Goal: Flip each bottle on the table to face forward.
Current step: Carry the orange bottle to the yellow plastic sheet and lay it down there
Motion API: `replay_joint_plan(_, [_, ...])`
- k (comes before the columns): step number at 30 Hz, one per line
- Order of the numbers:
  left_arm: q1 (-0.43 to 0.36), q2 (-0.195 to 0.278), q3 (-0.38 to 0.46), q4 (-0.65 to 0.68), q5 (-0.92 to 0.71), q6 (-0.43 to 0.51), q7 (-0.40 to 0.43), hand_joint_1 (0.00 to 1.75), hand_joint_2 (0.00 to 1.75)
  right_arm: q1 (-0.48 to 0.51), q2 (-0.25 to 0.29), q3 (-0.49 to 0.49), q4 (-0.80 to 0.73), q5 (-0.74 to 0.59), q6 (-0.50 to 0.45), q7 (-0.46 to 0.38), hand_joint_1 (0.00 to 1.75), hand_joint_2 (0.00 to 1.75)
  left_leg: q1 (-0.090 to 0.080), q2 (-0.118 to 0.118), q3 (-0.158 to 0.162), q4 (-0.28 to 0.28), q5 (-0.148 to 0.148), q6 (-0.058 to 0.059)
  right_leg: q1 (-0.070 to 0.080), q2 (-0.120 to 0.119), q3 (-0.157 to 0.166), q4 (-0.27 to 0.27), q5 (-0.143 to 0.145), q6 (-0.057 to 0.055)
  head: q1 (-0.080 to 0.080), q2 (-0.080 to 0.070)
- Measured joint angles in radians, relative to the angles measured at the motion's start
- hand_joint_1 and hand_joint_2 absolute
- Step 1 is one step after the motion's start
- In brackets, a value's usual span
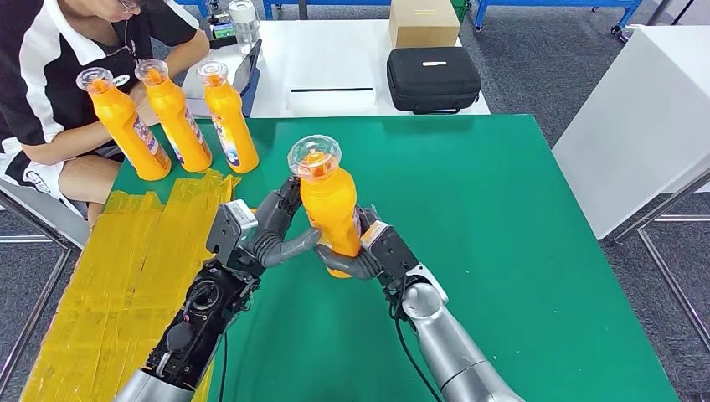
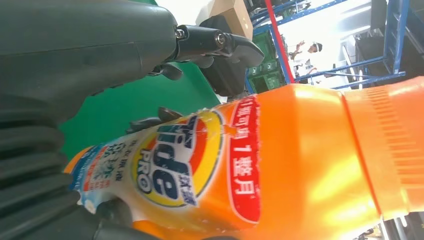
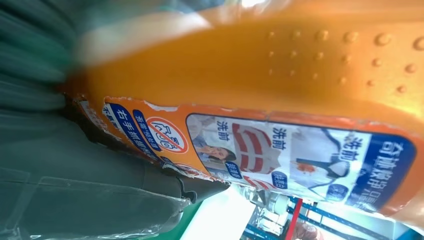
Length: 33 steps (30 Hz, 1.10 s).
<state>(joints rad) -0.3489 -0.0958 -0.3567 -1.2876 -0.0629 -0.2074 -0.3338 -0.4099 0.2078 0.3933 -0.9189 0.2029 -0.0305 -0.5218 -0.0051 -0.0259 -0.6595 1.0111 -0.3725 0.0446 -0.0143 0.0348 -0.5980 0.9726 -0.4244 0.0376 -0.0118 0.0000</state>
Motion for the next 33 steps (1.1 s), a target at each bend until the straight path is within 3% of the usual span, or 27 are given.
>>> replay_joint_plan(21, [0.011,-0.006,-0.04,-0.018,-0.044,0.033,0.005,0.0,1.75,-0.019,0.01,0.086,0.054,0.056,-0.013,0.02,1.75,1.75,0.0,0.0,0.0,0.0,0.0,0.0,0.0,0.0,0.0,0.0,0.0,0.0,0.0,0.0])
replay_joint_plan(28, [0.035,-0.006,-0.032,-0.019,-0.001,0.019,0.002,0.04,1.75,-0.032,0.013,0.14,0.057,0.156,-0.003,0.028,1.75,1.75,0.0,0.0,0.0,0.0,0.0,0.0,0.0,0.0,0.0,0.0,0.0,0.0,0.0,0.0])
replay_joint_plan(32, [0.055,-0.005,-0.014,-0.019,0.049,-0.006,-0.01,1.64,1.75,-0.029,0.012,0.162,0.057,0.18,-0.012,0.034,1.75,1.75,0.0,0.001,0.0,0.0,0.0,0.0,0.0,0.0,-0.001,0.0,0.0,0.0,0.0,0.0])
replay_joint_plan(33, [0.059,-0.005,-0.009,-0.019,0.066,-0.013,-0.01,1.72,1.75,-0.028,0.012,0.164,0.057,0.182,-0.013,0.035,1.75,1.75,0.0,0.001,0.0,0.0,0.0,0.0,0.0,0.0,-0.001,0.0,0.0,0.0,0.0,0.0])
